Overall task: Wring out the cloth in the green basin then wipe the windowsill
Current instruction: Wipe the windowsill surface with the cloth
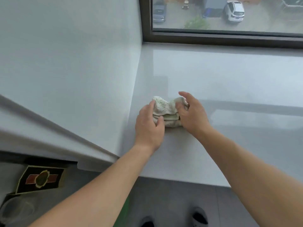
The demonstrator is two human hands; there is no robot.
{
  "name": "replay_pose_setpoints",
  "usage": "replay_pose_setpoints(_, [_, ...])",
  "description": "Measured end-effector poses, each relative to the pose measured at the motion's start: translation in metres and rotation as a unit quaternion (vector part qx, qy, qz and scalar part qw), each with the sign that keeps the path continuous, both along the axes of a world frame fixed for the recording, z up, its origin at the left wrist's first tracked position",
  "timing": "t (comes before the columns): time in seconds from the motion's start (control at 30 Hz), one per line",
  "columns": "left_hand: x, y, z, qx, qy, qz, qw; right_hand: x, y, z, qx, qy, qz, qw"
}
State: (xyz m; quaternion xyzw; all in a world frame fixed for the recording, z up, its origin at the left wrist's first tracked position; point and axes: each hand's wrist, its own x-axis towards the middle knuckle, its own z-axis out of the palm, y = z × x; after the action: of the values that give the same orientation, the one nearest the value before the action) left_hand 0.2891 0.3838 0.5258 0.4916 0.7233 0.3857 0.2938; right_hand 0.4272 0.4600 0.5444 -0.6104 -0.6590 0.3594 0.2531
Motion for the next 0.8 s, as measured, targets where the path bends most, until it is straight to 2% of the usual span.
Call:
replay_pose_setpoints(0.03, [0.0,0.005,-0.002,-0.002,0.05,-0.014,0.999,0.002,0.005,0.0,-0.008,0.02,0.003,1.0])
replay_pose_setpoints(0.13, [0.0,0.021,-0.006,-0.034,0.151,-0.019,0.988,0.007,0.014,-0.007,0.024,0.006,0.117,0.993])
replay_pose_setpoints(0.2, [-0.001,0.028,-0.006,-0.044,0.154,-0.005,0.987,0.014,0.026,-0.015,0.024,0.009,0.147,0.989])
replay_pose_setpoints(0.37, [0.01,0.072,-0.002,-0.048,0.128,0.063,0.989,0.02,0.087,-0.023,0.036,0.027,0.139,0.989])
replay_pose_setpoints(0.43, [0.01,0.099,0.0,-0.073,0.126,0.087,0.986,0.017,0.106,-0.024,0.043,-0.019,0.146,0.988])
replay_pose_setpoints(0.47, [0.006,0.11,0.0,-0.081,0.114,0.086,0.986,0.016,0.113,-0.024,0.07,-0.07,0.158,0.982])
replay_pose_setpoints(0.53, [-0.003,0.121,0.001,-0.061,0.049,0.081,0.994,0.015,0.119,-0.018,0.167,-0.165,0.242,0.941])
replay_pose_setpoints(0.6, [-0.011,0.112,0.001,-0.024,0.035,0.101,0.994,0.009,0.117,-0.016,0.214,-0.193,0.378,0.88])
replay_pose_setpoints(0.7, [-0.014,0.073,-0.006,-0.034,0.156,0.133,0.978,-0.001,0.119,-0.028,0.222,-0.237,0.496,0.805])
replay_pose_setpoints(0.77, [-0.013,0.052,-0.016,-0.064,0.223,0.094,0.968,-0.017,0.15,-0.033,0.235,-0.255,0.504,0.791])
replay_pose_setpoints(0.8, [-0.012,0.046,-0.022,-0.079,0.256,0.07,0.961,-0.029,0.174,-0.034,0.237,-0.261,0.49,0.797])
